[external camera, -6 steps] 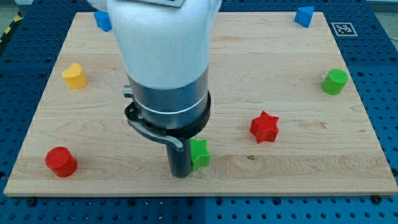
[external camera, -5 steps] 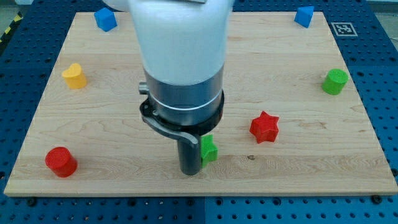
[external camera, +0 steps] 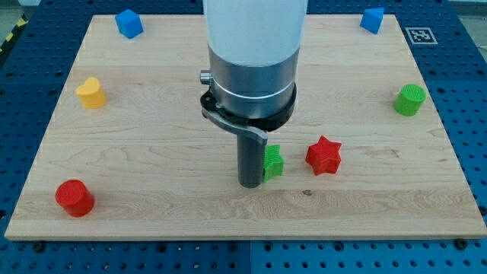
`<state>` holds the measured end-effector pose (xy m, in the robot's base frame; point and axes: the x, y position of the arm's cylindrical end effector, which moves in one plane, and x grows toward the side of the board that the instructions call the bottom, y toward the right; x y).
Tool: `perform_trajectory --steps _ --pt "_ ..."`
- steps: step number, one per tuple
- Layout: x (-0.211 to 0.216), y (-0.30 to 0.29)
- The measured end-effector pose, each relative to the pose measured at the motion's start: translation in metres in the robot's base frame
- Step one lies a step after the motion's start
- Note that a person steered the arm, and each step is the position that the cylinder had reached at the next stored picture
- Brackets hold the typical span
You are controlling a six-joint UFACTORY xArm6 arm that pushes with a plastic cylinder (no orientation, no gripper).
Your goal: Slightly move the green star left to the red star
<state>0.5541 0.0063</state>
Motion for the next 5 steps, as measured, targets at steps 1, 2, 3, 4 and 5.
perform_trajectory --steps 1,2,3,4,5 --pt "-0.003 0.008" --pt "-0.006 0.013" --pt "-0.006 0.014" --pt "0.010 -0.014" --pt "0.049 -0.062"
